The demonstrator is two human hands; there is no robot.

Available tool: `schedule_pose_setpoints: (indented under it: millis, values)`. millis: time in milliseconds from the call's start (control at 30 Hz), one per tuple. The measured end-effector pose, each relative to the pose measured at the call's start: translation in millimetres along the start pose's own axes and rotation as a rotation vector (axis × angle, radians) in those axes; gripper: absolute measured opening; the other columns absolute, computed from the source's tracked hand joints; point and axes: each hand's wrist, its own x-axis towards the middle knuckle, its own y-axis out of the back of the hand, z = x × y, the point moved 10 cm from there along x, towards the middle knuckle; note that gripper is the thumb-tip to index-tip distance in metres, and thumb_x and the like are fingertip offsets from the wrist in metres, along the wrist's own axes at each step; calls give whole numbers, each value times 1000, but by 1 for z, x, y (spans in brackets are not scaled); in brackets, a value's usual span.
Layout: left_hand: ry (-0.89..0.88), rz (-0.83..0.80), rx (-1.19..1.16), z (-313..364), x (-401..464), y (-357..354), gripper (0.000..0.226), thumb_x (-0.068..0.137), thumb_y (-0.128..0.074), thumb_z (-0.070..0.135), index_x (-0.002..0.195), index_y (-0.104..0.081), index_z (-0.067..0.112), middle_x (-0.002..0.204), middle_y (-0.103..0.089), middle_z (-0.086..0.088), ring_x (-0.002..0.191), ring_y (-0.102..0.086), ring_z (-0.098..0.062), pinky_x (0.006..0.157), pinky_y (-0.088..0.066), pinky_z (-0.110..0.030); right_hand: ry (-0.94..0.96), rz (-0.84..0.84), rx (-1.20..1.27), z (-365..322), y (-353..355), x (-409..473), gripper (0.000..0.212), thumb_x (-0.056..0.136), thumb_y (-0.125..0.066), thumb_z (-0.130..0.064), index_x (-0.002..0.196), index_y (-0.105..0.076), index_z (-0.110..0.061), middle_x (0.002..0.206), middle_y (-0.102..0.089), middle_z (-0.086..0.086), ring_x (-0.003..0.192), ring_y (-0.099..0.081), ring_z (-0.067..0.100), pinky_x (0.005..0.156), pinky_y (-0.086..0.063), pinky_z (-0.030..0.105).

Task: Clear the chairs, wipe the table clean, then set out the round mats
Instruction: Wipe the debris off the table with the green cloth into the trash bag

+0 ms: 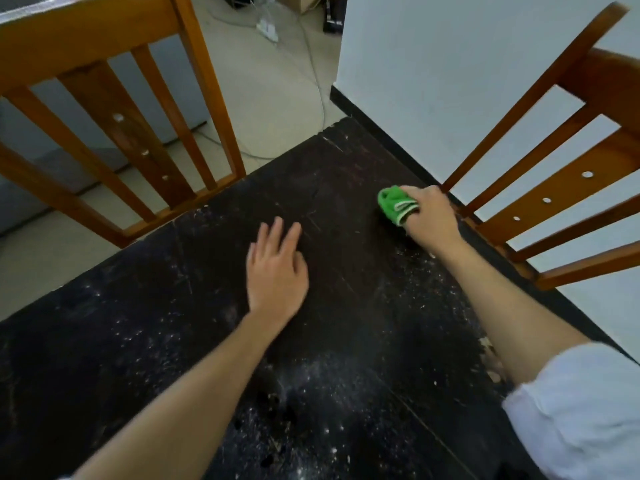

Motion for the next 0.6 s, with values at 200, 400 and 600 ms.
schedule_pose_setpoints:
  millis: [200, 400, 600]
  values:
    - [37, -54, 190, 0, -9, -36, 52, 97, -30, 44, 147, -19, 36, 159, -6, 2, 146, 5, -21, 115, 4, -44, 155, -332, 6, -47, -46, -91, 48, 81, -51, -13, 124, -52, -35, 111, -49, 2, 107, -49, 21, 88, -47, 42]
    - [20, -26, 235, 4, -10, -36, 52, 96, -30, 44, 147, -20, 34, 158, -9, -1, 146, 1, -23, 115, 2, -45, 263, -320, 488, -71, 5, -135, 23, 82, -66, -32, 105, -67, -30, 83, -58, -17, 83, -55, -7, 81, -44, 14]
    - [28, -5, 293, 4, -12, -36, 52, 96, -32, 43, 146, -24, 32, 157, -14, -3, 146, -4, -26, 115, -2, -47, -253, 11, -106, 71, 21, -57, 52, 83, -50, -5, 130, -50, -27, 122, -49, 15, 112, -47, 32, 93, -45, 47]
